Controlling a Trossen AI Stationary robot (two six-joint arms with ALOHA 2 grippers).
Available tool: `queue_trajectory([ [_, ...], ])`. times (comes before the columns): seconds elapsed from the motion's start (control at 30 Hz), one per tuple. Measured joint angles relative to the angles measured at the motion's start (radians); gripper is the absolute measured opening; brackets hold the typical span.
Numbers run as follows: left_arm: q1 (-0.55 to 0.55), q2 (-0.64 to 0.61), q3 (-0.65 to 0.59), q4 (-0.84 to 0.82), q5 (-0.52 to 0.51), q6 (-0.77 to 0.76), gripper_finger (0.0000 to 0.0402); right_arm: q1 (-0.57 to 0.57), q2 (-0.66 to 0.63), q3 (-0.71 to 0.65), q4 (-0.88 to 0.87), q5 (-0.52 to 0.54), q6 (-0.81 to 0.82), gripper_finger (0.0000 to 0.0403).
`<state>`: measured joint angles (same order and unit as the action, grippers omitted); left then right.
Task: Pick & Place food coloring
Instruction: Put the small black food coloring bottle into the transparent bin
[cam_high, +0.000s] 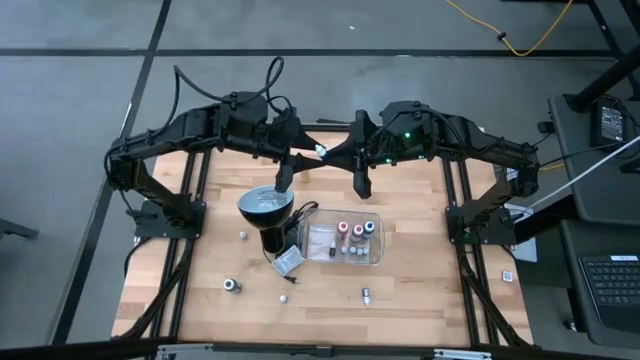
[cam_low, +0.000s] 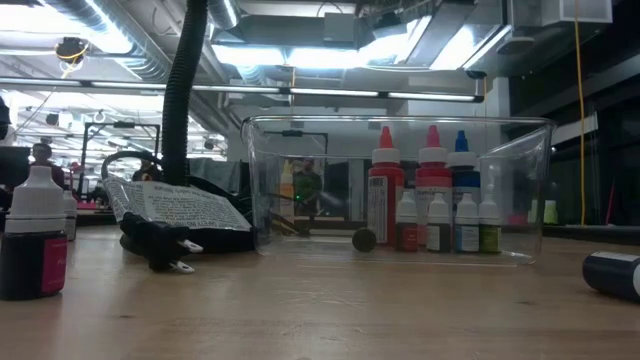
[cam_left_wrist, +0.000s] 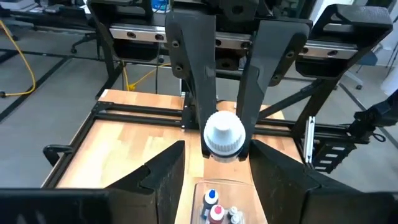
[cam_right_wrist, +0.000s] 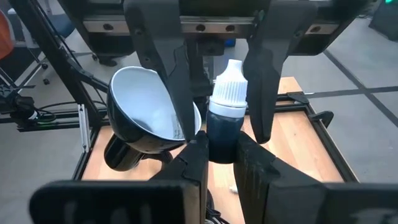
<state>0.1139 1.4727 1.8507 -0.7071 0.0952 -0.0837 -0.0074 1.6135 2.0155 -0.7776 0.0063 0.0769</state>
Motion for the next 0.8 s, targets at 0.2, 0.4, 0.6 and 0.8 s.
queue_trajectory([
  [0.2,0.0,0.0,0.0,0.005,0.002,-0.002,0.0173,0.001,0.0,0.0,-0.002,0.0,0.0,0.0059],
  [0.4,0.01,-0.01,0.0,0.045,0.053,0.0,0.0171,0.001,-0.001,0.0,-0.006,0.0,-0.002,0.0059],
  [0.6,0.025,-0.008,0.0,0.016,0.057,-0.015,0.0171,0.002,-0.001,0.0,-0.006,0.007,-0.002,0.0059],
  [0.8,0.018,0.003,0.0,0.025,0.057,-0.018,0.0171,0.003,-0.001,0.0,-0.001,0.026,-0.006,0.0059],
])
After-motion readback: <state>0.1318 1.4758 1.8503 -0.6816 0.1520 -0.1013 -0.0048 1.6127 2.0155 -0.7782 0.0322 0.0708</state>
